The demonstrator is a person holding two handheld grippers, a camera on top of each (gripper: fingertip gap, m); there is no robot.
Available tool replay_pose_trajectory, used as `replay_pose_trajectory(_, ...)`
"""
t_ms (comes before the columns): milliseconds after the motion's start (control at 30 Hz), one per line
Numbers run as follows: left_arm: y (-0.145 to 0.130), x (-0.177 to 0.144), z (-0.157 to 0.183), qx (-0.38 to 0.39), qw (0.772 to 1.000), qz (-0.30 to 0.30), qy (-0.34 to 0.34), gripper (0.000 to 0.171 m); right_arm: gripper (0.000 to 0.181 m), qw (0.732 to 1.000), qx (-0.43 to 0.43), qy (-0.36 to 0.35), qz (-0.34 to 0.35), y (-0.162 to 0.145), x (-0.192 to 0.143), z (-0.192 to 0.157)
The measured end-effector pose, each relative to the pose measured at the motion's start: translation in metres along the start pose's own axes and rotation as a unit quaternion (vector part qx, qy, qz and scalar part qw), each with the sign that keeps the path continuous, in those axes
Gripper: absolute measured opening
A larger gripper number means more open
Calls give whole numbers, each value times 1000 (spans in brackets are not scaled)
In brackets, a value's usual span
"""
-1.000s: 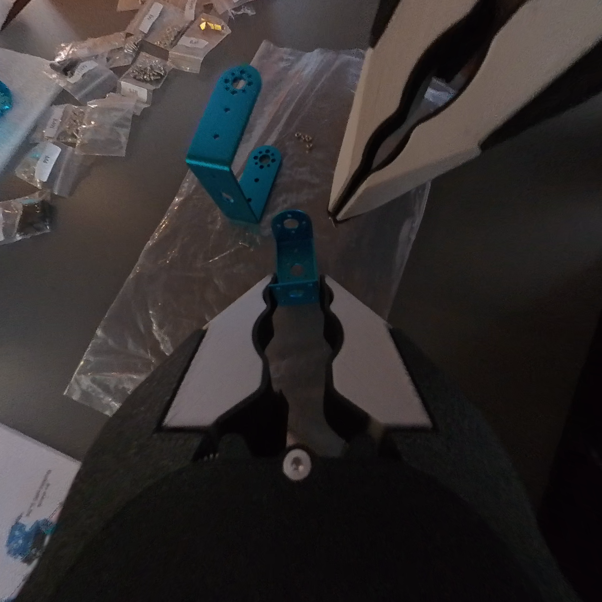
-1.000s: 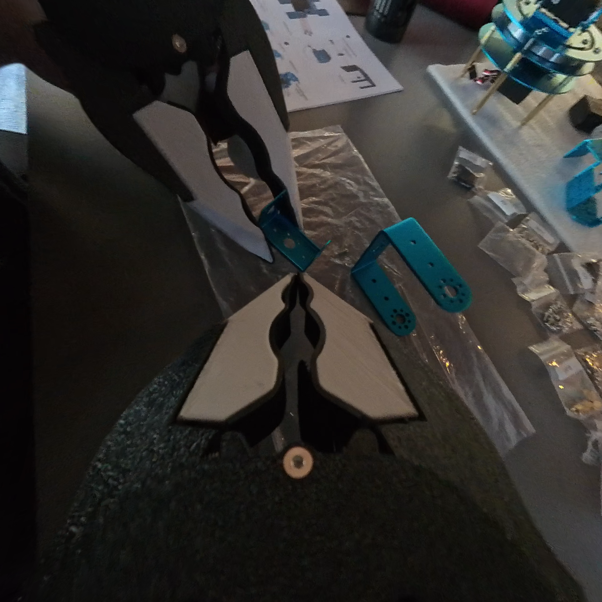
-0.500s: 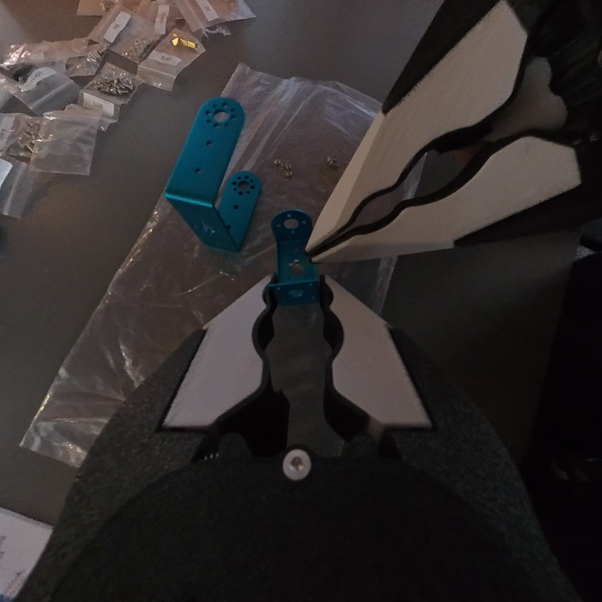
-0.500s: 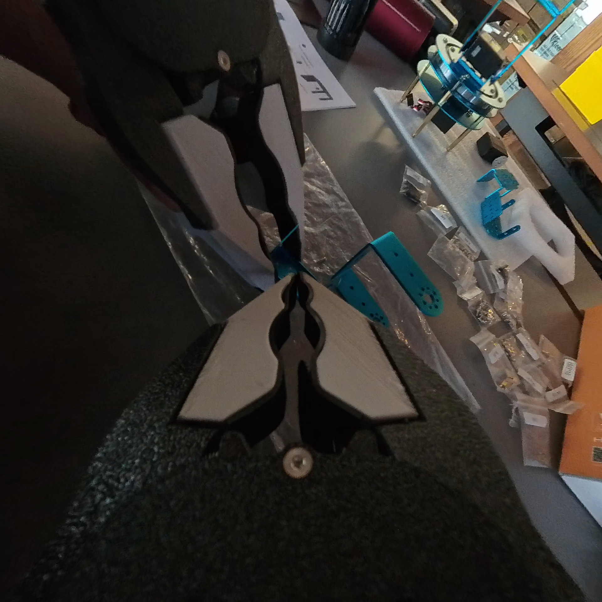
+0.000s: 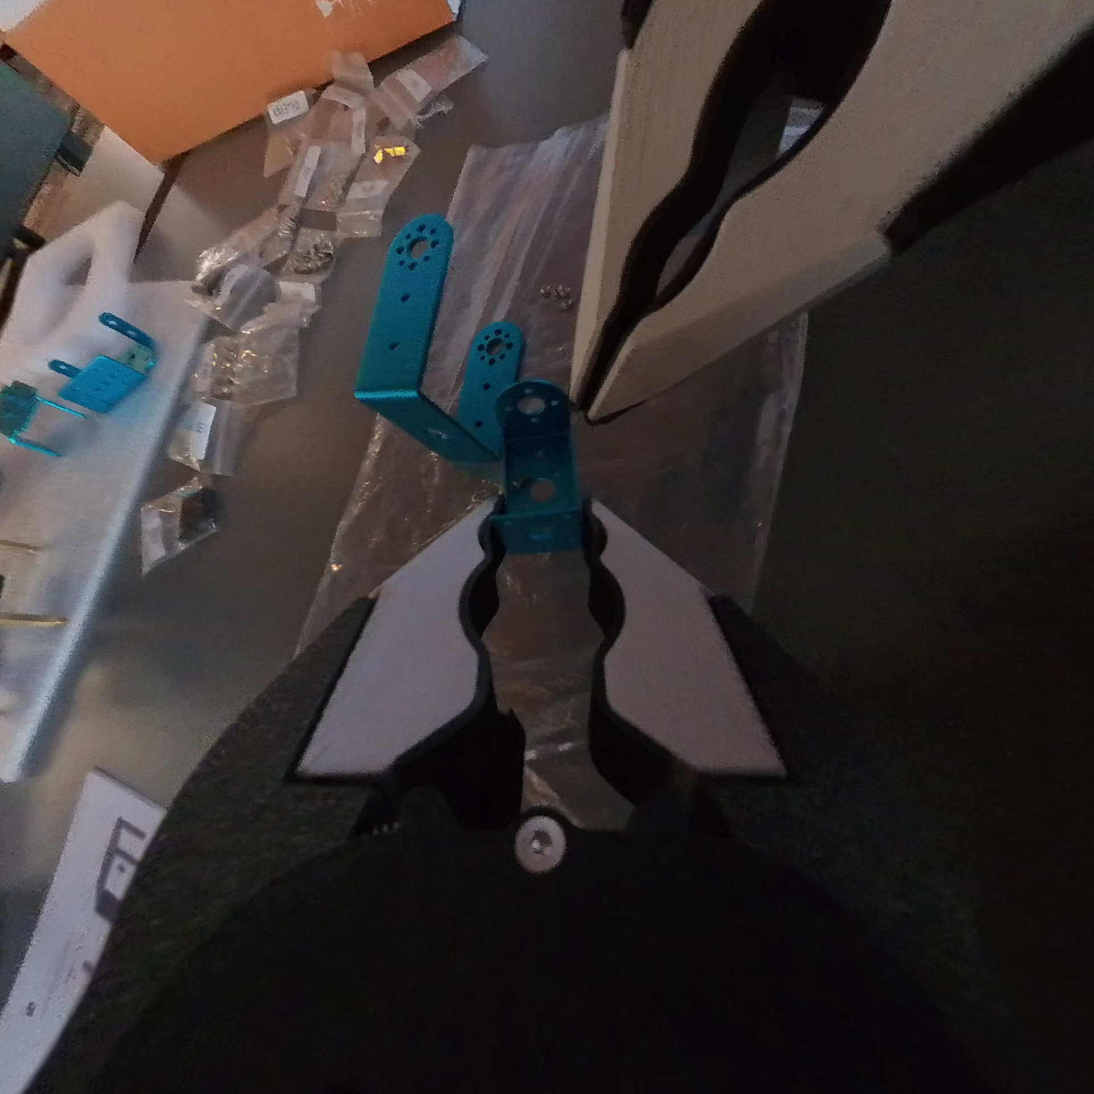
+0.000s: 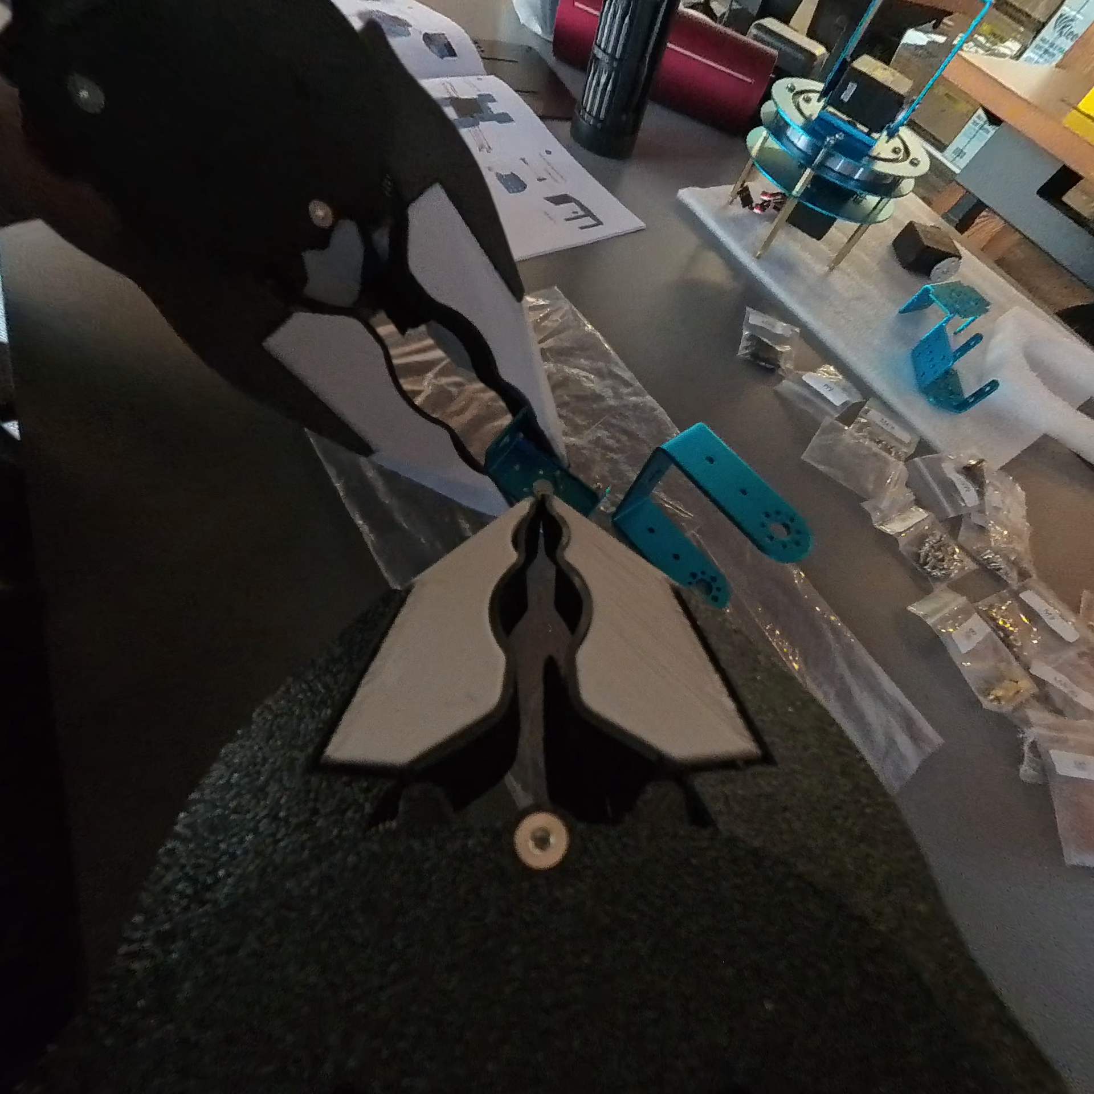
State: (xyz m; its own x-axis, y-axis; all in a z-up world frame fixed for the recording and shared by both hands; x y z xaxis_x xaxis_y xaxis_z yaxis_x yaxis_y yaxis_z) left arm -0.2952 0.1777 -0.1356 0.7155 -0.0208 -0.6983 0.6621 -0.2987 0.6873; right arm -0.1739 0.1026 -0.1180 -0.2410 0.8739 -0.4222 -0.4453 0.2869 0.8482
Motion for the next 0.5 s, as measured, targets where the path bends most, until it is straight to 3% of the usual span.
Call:
replay_pose_trajectory(333, 1, -3, -2, -5, 1000, 11, -9, 24, 0, 997, -65, -35, -39, -3, 13, -18)
replay_pose_trajectory(500, -3, -6, -3, -22, 1000, 13, -5, 24, 3, 998, -47, -22, -48, -4, 13, -16)
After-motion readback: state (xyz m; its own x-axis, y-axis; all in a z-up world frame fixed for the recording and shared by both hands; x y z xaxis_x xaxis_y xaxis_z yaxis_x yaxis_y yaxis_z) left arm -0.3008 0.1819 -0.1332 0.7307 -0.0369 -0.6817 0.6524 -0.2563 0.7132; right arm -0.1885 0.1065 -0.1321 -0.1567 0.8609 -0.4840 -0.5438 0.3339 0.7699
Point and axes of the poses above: each gripper's, where its closed fingertips meet, x out along the fingers, y out of its top, z = x × y across the jaws, the point moved 10 cm from there along -x, back along the fingers, and after that the axes turned 13 degrees about -y, right-handed, at the moved point
